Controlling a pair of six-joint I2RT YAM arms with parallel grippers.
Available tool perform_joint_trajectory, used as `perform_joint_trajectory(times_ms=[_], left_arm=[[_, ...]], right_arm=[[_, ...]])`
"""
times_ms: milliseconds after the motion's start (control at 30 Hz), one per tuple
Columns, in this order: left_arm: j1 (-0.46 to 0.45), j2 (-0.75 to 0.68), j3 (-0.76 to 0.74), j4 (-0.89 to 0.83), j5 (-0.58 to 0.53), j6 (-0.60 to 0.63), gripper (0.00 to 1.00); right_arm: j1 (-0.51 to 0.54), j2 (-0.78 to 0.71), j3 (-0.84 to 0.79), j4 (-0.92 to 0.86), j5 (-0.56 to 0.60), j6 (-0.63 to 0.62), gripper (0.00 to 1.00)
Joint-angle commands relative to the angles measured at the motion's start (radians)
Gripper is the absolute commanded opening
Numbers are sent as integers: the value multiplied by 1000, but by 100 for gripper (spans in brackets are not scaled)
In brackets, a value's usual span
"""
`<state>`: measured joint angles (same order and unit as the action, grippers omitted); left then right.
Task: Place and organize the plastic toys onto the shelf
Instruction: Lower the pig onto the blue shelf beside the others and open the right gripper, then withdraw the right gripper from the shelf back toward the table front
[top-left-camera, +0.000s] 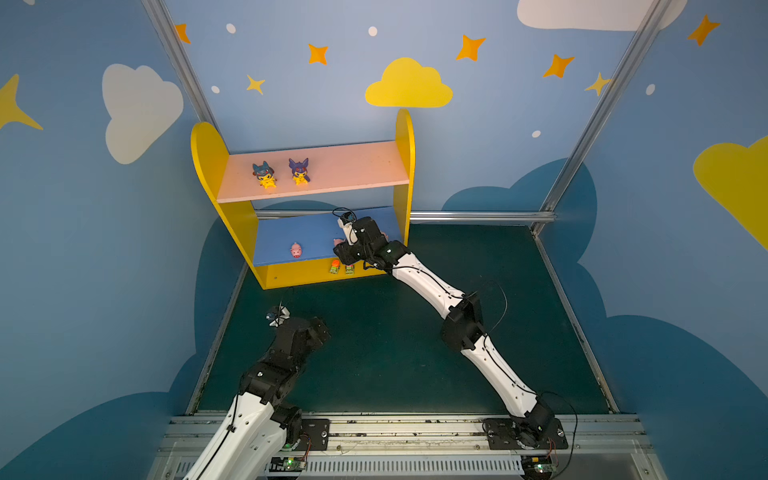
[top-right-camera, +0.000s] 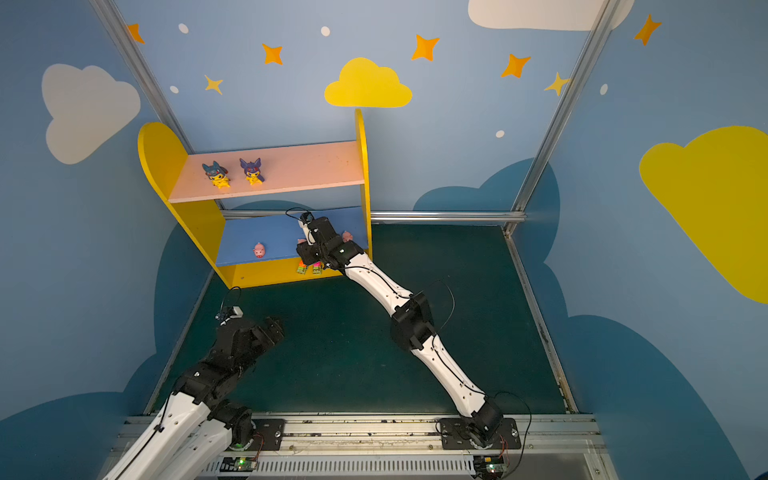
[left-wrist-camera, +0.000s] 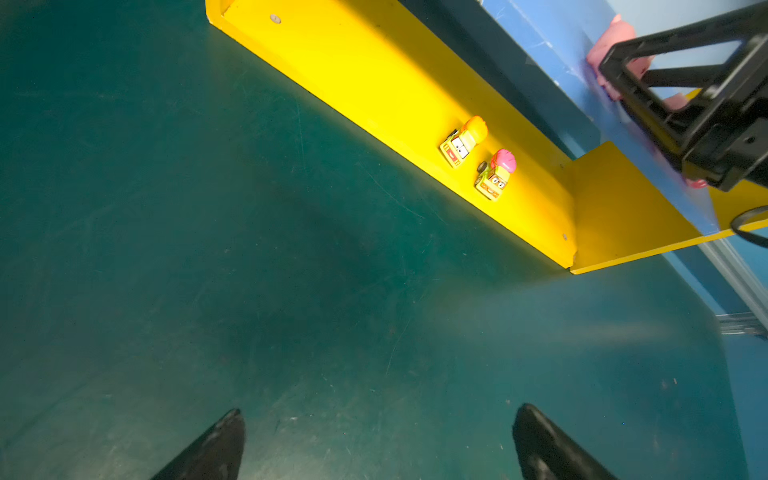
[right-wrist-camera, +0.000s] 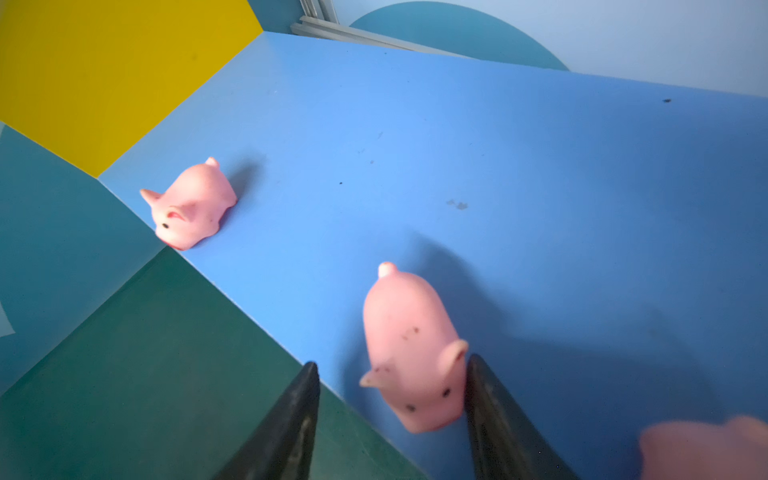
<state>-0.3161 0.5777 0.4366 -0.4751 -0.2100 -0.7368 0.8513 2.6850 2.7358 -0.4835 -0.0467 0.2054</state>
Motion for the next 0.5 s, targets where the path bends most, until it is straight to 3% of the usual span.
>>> perform_joint_trajectory(times_ms=[0,467], left_arm=[[4,-11,-12,-21,6,8,100],[4,-43,-10,-33,9,7,100]], right_arm=[[13,-44,-2,-36,-1,13,56],[26,-73,-2,-50,4,13,58]])
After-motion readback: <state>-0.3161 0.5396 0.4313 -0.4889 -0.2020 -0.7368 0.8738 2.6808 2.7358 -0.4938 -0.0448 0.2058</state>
